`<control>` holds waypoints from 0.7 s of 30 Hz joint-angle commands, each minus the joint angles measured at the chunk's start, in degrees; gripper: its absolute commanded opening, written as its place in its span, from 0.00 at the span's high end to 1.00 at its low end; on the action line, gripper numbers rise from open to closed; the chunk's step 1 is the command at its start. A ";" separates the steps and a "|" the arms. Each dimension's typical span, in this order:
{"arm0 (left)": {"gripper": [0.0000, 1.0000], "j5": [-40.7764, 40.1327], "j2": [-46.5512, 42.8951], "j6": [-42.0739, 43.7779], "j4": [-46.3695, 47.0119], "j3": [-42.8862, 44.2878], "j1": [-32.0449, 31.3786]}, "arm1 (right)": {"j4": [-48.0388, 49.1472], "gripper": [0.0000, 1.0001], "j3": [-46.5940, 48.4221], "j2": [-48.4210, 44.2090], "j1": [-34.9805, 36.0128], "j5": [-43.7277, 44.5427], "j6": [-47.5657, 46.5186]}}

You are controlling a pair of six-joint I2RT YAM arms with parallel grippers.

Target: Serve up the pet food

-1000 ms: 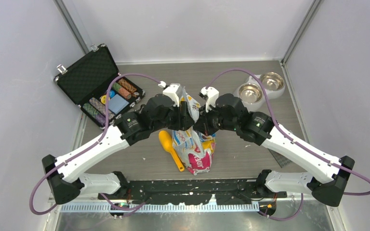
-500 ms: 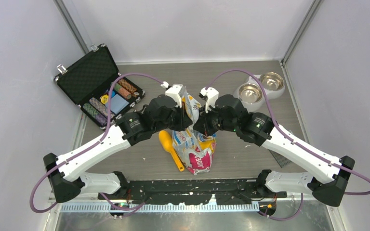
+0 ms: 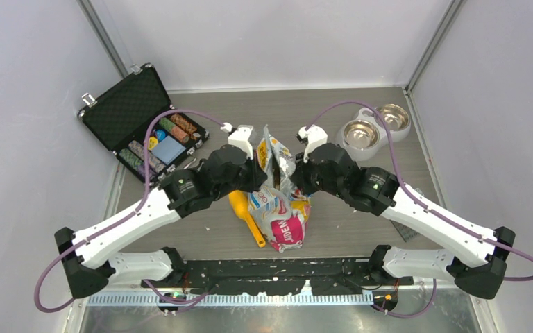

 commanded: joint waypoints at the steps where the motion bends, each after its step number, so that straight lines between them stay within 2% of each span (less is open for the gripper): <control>1: 1.00 -14.42 -6.53 1.21 -6.22 -2.94 -0.07 | -10.41 0.95 0.82 -2.05 -0.51 28.78 4.50; 6: 1.00 -23.88 -12.50 0.85 -10.94 -5.12 -0.07 | -15.01 0.95 0.87 -1.10 -0.65 39.00 7.44; 12: 1.00 -29.01 -18.30 1.17 -13.02 -6.07 -0.07 | -18.74 0.95 2.89 -0.61 -1.15 45.50 8.30; 18: 1.00 -29.95 -20.23 3.38 -11.87 -4.82 -0.02 | -18.67 0.95 7.16 -3.13 -2.36 50.90 4.69; 20: 1.00 -27.79 -20.30 4.56 -9.03 -5.07 -0.07 | -14.54 0.95 7.26 -4.17 -2.59 51.63 0.48; 21: 1.00 -26.40 -20.48 5.09 -7.20 -5.58 -0.07 | -9.45 0.95 6.73 -4.61 -2.74 51.31 -3.32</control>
